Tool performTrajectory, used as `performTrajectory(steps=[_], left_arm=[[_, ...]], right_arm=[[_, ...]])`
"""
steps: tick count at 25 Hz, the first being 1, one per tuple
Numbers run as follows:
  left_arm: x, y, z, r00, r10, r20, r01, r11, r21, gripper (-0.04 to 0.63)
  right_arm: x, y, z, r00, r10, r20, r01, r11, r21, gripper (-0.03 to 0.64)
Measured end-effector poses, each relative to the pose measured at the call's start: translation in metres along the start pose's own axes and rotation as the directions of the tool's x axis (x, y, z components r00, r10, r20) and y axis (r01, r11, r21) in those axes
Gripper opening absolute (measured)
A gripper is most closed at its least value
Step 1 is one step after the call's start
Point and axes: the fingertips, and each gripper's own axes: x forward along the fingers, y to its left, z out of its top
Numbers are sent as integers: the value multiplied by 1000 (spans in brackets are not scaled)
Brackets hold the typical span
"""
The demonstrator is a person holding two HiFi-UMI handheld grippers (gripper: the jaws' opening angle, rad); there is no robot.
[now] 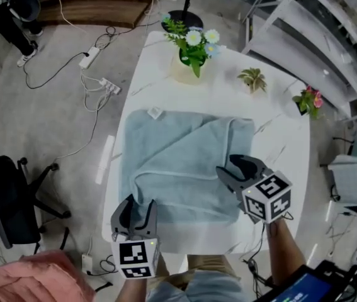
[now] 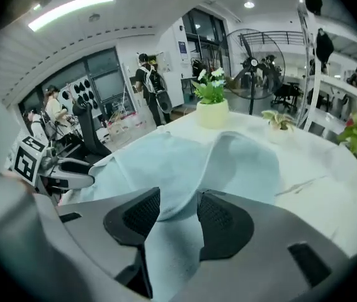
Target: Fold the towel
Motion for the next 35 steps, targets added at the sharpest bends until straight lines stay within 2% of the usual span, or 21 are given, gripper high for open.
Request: performTrajectory(steps=[3,5,7,9,11,14,22,29,35], left_arm=[[9,1,-3,998,55,-37,-53,997,49,213],[12,2,-4,995,79,-55,-76,996,53,208],[12,4,-5,992,99,-74,-95,994,47,183],[10,6,-4,990,113,-80,-110,993,41,137],[6,8,0,990,124,-68,-121,992,41,82],[-6,5,6,992,123,-35,-122,992,30,67],[-65,-10,28,995,42,85,-32,993,-118,49],[-81,0,-2,997,36,69,-18,968,-251,46],[-73,12,-20,999,23,25,-13,938,-346,43]], right_arm=[[16,-1,-7,997,70,-39,-69,997,36,204],[23,3,-11,992,113,-61,-109,992,55,202],[24,7,-11,988,135,-75,-132,990,45,143],[20,12,-4,986,156,-58,-154,987,41,35],[12,19,11,982,190,-16,-189,980,62,32],[-2,31,45,967,249,49,-253,965,77,32],[-2,65,143,921,346,178,-364,928,78,32],[53,68,185,913,318,254,-358,925,129,32],[128,77,181,932,314,181,-348,915,205,35]])
